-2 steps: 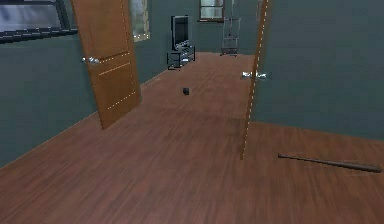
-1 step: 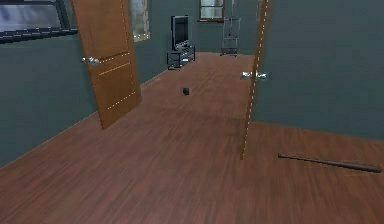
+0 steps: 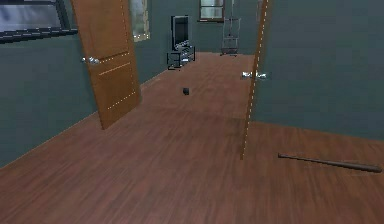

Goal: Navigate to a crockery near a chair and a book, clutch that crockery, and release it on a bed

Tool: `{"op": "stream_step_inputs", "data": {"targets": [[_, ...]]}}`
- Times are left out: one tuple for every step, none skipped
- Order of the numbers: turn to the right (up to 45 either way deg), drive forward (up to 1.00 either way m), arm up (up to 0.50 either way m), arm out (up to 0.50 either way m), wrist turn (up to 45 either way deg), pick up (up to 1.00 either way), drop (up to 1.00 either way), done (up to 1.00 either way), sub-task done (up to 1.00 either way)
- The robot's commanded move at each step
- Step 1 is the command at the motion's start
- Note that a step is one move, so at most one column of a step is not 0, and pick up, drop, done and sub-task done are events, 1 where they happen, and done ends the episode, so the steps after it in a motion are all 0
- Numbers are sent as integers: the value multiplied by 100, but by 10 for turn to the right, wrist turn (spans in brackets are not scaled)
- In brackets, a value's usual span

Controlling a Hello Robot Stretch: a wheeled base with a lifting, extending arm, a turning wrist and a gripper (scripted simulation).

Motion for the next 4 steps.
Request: {"op": "stream_step_inputs", "data": {"targets": [[0, 0, 0, 0, -450, 0, 0, 0, 0], [0, 0, 0, 0, -270, 0, 0, 0, 0], [0, 0, 0, -24, 0, 0, 0, 0, 0], [-450, 0, 0, 0, 0, 0, 0, 0, 0]]}}
